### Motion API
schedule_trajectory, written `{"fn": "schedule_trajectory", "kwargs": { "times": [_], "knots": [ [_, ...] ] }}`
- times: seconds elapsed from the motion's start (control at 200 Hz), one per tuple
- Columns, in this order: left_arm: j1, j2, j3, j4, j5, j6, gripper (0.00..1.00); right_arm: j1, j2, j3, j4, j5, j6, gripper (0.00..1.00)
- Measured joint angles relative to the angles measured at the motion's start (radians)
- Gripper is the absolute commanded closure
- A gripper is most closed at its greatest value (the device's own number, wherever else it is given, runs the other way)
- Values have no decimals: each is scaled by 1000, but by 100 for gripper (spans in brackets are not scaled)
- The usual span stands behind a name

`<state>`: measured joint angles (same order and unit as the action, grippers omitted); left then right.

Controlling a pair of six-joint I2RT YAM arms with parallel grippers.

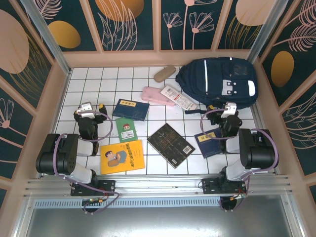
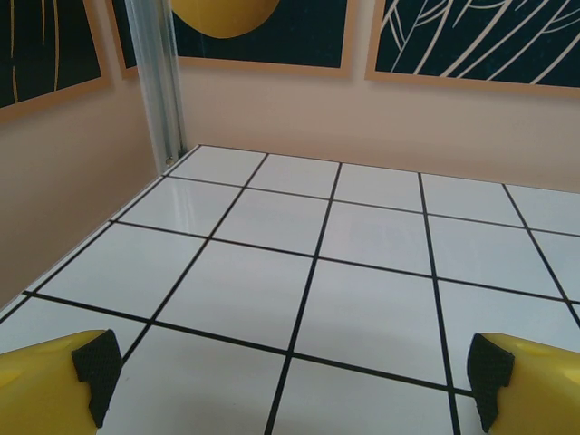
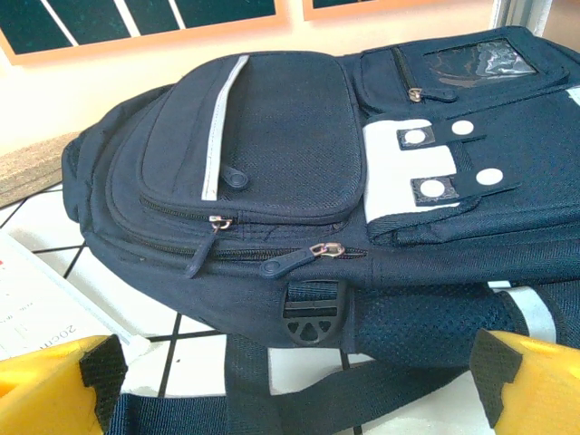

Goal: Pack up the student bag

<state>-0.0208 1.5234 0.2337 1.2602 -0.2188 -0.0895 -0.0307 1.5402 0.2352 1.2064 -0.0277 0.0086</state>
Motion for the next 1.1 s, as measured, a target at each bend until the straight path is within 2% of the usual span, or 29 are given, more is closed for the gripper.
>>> {"fn": "schedule_trajectory", "kwargs": {
  "times": [0.56,0.631,0.691,0.816,0.896,1.001,1.101],
  "knots": [
    [0,-2,-3,2,-3,0,1,-10,0,0,0,-18,0,1],
    [-5,-53,-3,-57,-10,2,1,-8,-12,5,-29,-23,-3,1],
    [-19,-143,11,-145,-28,5,1,12,-76,21,-131,-6,-13,1],
    [-70,-365,78,-248,-42,6,1,149,-328,69,-299,82,-37,1],
    [-115,-467,191,-330,-18,-19,1,252,-476,130,-388,132,-29,1],
    [-204,-484,412,-491,30,-86,1,421,-600,219,-470,227,-18,1],
    [-319,-438,628,-682,38,-143,1,564,-638,329,-571,325,6,1]
  ]
}}
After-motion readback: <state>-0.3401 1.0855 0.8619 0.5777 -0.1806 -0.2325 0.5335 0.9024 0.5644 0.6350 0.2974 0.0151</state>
